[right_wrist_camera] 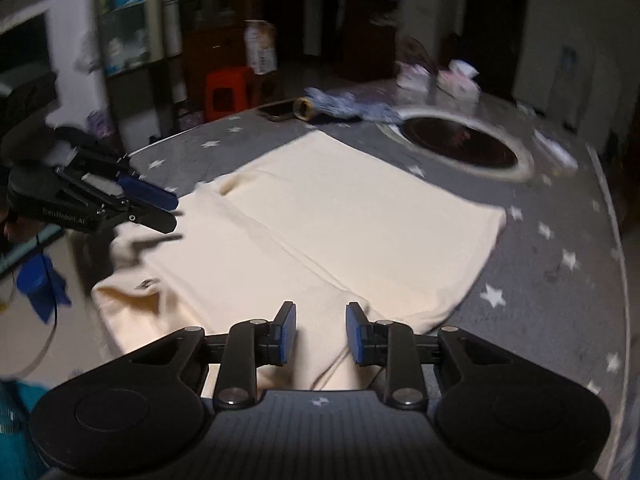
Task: Fold clothes
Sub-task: 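Grasp the hem with the left gripper while the right gripper grasps another hem corner, then lift the hem with both grippers and fold it toward the collar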
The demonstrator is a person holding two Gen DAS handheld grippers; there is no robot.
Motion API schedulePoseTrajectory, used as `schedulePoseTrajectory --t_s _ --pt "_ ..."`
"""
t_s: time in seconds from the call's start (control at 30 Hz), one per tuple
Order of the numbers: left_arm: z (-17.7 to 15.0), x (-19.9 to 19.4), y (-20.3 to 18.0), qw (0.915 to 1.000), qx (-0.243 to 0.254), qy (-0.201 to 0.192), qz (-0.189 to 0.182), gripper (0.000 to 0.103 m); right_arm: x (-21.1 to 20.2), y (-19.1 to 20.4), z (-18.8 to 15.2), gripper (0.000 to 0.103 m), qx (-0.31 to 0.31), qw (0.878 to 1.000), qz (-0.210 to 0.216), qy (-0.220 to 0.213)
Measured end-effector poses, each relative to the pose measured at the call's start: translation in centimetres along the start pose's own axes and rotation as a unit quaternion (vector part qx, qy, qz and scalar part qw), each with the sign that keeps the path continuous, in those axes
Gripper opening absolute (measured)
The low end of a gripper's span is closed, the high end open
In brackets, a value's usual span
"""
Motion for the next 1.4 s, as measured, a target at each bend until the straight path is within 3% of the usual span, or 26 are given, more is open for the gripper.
schedulePoseTrajectory --t_s 0.17,0.37,0.6,0.73,0.83,0.9,0.97,1.23,1.4 --pt "-1.4 -2.1 -2.9 0.9968 0.076 0.000 -0.024 0.038 0.5 2.4 -1.3 0.026 -0.042 0.998 0.032 0.026" --pt "-2.9 -3.6 -5.2 0.9850 0.170 -0.011 -0.029 0.042 0.1 2.7 -1.7 0.027 -0.042 0.998 0.035 0.035" --pt "-3.5 -1.4 -6.2 0.9787 0.204 -0.016 -0.016 0.042 -1.5 3.3 -2.2 0.027 -0.069 0.996 0.029 0.041" --pt "-3.9 -0.7 -7.3 0.9714 0.236 -0.019 -0.022 0.042 -2.5 3.8 -2.9 0.043 -0.086 0.995 0.030 0.043" --pt "-3.6 -0.4 -7.3 0.9728 0.229 -0.026 -0.024 0.031 -2.7 4.2 -3.5 0.043 -0.099 0.994 0.031 0.043" --pt "-3.2 -0.4 -7.1 0.9753 0.217 -0.031 -0.028 0.017 -2.8 4.5 -3.8 0.044 -0.109 0.993 0.032 0.043" --pt "-2.6 -0.4 -6.8 0.9786 0.200 -0.036 -0.032 0.011 -3.0 4.8 -4.1 0.047 -0.118 0.992 0.033 0.043" --pt "0.6 -0.2 -5.1 0.9896 0.122 -0.052 -0.056 0.009 -1.7 6.0 -3.6 0.047 -0.149 0.988 0.037 0.009" --pt "1.2 0.3 -4.3 0.9924 0.091 -0.049 -0.066 0.009 -0.3 5.9 -2.8 0.040 -0.133 0.990 0.046 -0.007"
Point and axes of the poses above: each gripper's, at about its wrist camera, not at the fingertips, and x roughly the way its jaws point, y to its left, z to its top, the point moved 10 cm from there along x, roughly the way its jaws point, and after that the axes turned 1 degree about -z, right-handed, at the moved point
